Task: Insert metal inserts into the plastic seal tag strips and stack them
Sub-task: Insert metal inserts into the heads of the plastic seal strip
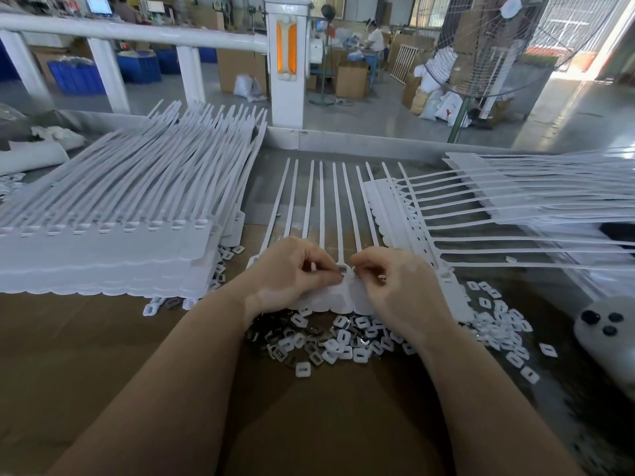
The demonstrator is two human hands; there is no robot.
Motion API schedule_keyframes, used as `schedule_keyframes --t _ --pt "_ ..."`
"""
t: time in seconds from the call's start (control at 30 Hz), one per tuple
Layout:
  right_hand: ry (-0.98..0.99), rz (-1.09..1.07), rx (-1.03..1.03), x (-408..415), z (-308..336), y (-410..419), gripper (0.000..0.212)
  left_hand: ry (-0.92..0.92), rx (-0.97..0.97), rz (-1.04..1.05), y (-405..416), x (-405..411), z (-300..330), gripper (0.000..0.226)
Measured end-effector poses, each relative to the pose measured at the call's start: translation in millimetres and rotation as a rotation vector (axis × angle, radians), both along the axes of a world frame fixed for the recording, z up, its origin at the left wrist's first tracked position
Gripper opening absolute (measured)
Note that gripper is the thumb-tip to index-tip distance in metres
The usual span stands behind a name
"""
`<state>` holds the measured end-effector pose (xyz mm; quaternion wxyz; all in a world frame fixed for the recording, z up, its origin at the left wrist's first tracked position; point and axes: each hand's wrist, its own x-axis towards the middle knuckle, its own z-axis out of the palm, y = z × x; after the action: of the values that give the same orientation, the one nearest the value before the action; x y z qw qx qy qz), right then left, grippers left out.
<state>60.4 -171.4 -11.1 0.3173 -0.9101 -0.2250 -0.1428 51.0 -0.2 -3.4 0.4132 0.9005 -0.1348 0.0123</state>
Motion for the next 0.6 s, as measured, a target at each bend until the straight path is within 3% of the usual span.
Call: schedule_keyframes --t 0.13,0.27,0.6 --pt "-0.047 0.039 -0.103 -0.5 -1.8 1.6 0.021 -0.033 -0.287 0.120 6.1 2.1 -0.2 0.007" --pt "-0.056 0.032 -0.164 0.9 -2.0 0.8 0.021 0.070 -0.642 0.199 10.5 3.6 -0.5 0.009" --pt "-0.058 0.006 -0.152 1.9 -0.4 -1.4 0.019 0.142 -0.870 0.288 13.3 3.7 1.6 0.009"
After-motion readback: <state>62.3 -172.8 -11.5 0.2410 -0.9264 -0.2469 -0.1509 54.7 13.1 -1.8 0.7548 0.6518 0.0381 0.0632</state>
